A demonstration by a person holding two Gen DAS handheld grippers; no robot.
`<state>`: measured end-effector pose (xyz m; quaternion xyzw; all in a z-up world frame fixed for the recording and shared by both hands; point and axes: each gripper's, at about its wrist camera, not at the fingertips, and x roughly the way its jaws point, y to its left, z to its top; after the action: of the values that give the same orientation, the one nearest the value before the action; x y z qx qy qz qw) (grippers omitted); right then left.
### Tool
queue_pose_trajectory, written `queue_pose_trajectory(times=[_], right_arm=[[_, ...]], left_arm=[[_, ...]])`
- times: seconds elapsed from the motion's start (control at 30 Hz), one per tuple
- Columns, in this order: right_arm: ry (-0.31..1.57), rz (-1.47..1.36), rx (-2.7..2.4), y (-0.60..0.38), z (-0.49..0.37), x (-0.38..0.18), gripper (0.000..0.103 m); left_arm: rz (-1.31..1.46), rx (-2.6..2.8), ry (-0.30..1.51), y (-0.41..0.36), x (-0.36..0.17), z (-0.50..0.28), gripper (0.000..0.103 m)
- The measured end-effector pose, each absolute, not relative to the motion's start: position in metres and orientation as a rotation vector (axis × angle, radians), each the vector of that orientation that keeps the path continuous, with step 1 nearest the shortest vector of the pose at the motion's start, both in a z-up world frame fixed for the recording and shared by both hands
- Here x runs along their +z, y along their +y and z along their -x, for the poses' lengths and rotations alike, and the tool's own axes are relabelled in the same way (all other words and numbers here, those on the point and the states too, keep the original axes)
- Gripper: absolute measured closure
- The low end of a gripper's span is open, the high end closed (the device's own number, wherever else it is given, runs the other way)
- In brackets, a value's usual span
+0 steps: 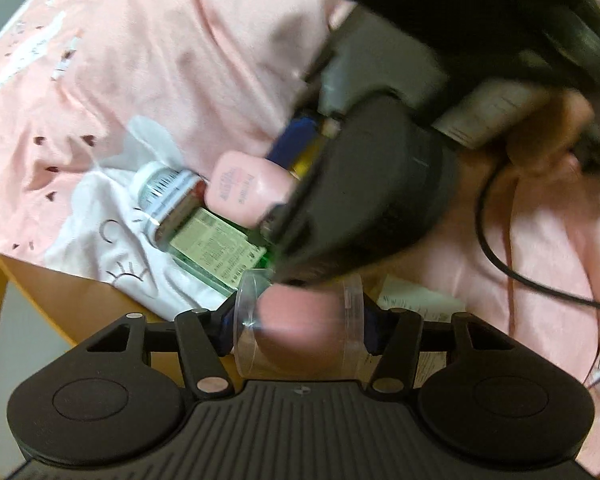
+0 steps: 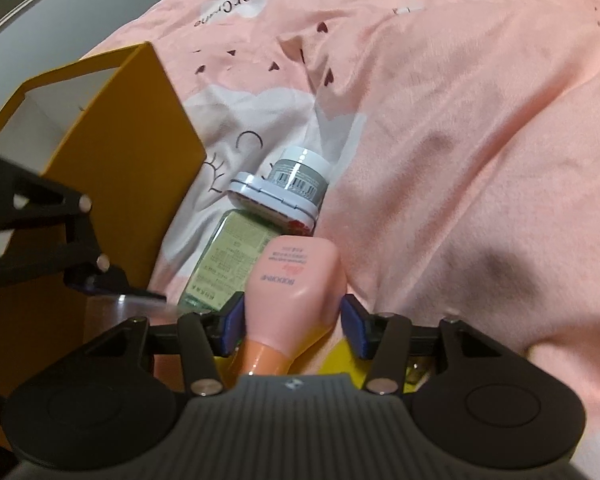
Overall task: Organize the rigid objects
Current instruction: 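Grasp the clear sponge cup with the left tool while the right tool grasps the pink lotion bottle, then lower the sponge cup and pink lotion bottle into the box and release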
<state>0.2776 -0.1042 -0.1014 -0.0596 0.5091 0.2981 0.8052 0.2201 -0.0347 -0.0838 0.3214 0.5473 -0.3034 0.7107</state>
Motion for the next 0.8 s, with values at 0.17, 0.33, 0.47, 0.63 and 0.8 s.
queue_pose_trajectory(times=[0.17,0.33,0.47,0.63,0.8], right_arm=[[1.052,0.113,0.630,-0.117,-0.265,-0.078,0.052],[1.012,0.071,0.623,-0.134,-0.254,-0.046,0.052],[0.948,0.095,0.631,-0.132,-0.239,-0.015,0.052],[0.867,0.116,0.674,-0.123,-0.218,0.025,0.053],[0.843,0.180,0.756,-0.093,-0.198,0.043,0.053]], left_arm=[[-0.597,-0.669,1.143,-0.025,-0.054,-0.219,0.038],[-0.538,-0.678,1.068,-0.014,-0.021,-0.205,0.038],[-0.496,-0.666,1.012,-0.003,0.010,-0.190,0.038],[-0.487,-0.594,0.937,0.034,0.044,-0.168,0.038],[-0.506,-0.512,0.952,0.075,0.050,-0.164,0.038]])
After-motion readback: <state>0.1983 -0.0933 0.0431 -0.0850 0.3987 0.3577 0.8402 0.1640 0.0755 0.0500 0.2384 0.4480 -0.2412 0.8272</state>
